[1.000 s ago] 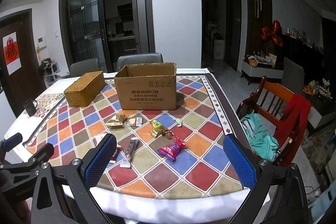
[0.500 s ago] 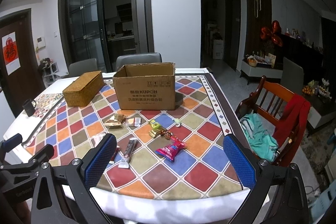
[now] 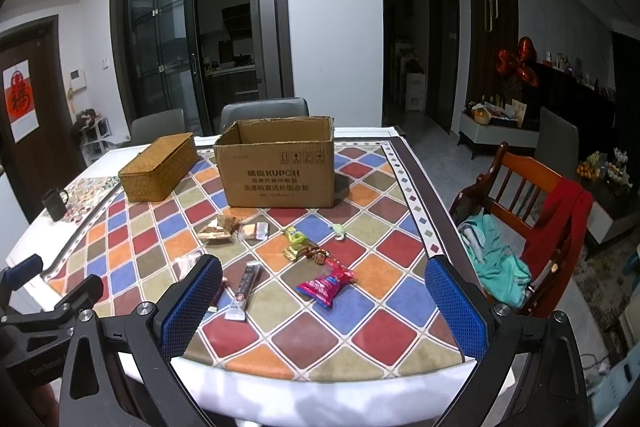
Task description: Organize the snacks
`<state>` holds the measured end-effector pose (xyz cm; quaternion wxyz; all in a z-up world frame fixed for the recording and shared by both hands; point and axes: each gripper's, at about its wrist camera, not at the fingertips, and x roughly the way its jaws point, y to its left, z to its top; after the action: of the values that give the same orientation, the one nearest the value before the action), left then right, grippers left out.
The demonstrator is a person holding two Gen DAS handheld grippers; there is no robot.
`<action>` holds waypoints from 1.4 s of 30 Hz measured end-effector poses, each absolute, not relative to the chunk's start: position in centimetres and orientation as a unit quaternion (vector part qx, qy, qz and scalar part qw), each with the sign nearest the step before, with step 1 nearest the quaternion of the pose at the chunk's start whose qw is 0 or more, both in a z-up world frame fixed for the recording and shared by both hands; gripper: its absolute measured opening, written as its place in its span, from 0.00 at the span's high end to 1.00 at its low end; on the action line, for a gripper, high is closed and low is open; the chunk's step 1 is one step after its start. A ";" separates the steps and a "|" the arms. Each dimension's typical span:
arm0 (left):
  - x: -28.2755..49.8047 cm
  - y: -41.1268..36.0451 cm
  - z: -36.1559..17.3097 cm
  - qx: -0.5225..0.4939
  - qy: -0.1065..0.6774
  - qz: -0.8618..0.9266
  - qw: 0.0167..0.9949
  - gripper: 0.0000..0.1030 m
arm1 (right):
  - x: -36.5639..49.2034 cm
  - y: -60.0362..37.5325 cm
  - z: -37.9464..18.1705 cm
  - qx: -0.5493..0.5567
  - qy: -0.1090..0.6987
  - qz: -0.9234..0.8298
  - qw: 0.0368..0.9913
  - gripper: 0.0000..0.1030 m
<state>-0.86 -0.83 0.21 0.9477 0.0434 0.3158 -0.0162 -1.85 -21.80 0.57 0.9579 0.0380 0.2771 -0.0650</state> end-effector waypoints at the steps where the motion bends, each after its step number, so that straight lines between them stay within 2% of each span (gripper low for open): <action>1: -0.9 -0.8 0.2 0.043 0.316 -0.016 0.948 0.00 | -1.9 -21.8 0.6 0.038 0.277 -0.065 0.958 0.00; 20: 1.5 -2.0 -2.0 0.052 0.333 -0.027 0.941 0.00 | -1.1 -22.5 -0.7 0.036 0.285 -0.066 0.955 0.00; 42: 7.0 -3.5 -5.9 0.074 0.373 -0.033 0.924 0.00 | 5.2 -22.5 -4.6 0.036 0.331 -0.062 0.941 0.01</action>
<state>6.98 -3.51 -5.88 0.9242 0.0738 0.3732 -0.0331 5.15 -22.49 -4.57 0.9409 0.0356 0.3308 -0.0624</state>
